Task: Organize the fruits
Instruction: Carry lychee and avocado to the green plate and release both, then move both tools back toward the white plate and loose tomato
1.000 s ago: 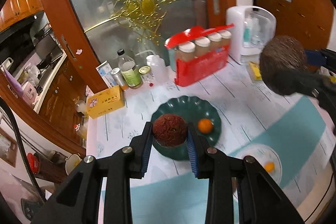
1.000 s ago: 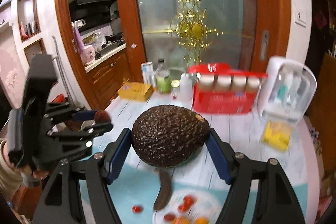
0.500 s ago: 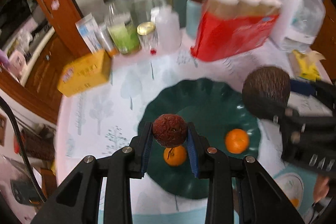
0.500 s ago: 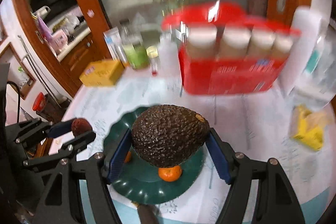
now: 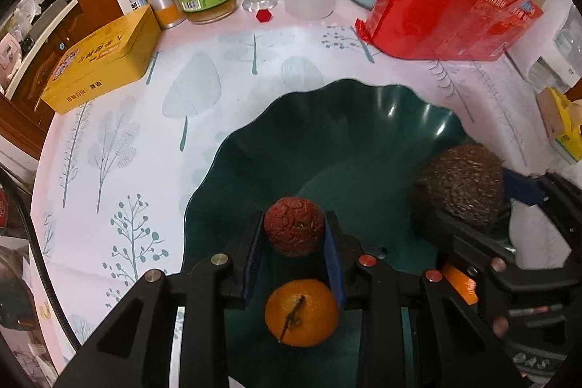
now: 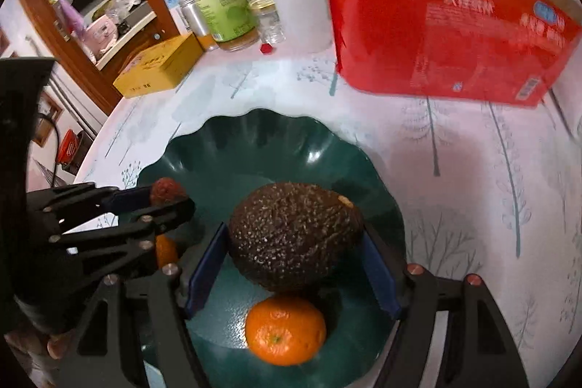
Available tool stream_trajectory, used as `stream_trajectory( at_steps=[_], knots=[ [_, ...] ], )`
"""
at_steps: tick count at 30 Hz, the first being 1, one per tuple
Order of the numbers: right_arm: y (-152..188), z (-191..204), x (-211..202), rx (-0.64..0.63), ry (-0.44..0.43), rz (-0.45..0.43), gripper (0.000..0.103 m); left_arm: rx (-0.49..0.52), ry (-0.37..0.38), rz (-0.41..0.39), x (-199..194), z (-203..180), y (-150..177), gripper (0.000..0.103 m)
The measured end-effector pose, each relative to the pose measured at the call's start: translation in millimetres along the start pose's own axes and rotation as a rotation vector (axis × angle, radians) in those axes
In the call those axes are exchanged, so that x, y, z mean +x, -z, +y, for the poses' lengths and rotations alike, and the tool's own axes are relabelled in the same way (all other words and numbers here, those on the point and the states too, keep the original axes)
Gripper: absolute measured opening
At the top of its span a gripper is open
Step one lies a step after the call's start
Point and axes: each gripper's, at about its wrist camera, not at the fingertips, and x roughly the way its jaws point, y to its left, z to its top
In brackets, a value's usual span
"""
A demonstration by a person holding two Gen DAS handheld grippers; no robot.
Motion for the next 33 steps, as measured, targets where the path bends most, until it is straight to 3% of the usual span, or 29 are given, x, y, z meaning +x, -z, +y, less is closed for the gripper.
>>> stream_trajectory(
  at_steps=[2,7,12,25,33],
  knots=[
    [1.7,6.1,-0.9,-0.05,0.025,-0.013,0.074,0.006,-0.003,-0.002,2.4,0.0,2.5,0.039],
    [7.2,10.1,-8.7,-0.099,0.044,-0.025,0.074,-0.001,0.012,-0.004,-1.8,3.6,5.7,0.07],
    [8.6,8.7,-22.3,-0.093,0.046,-0.032,0.074,-0.022,0.037,-0.01,-15.7,6.6,9.6,0.083],
    [28.2,16.8,-90.4,-0.04,0.036,-0.068,0.074,0.007,0.074,-0.091,-108.7,-7.7,30.8,0.086],
    [62.2,38.8,-170.9,-0.035,0.051,-0.13,0.074,0.054,0.131,-0.145,-187.5,-24.7,82.1,0.086]
  ],
)
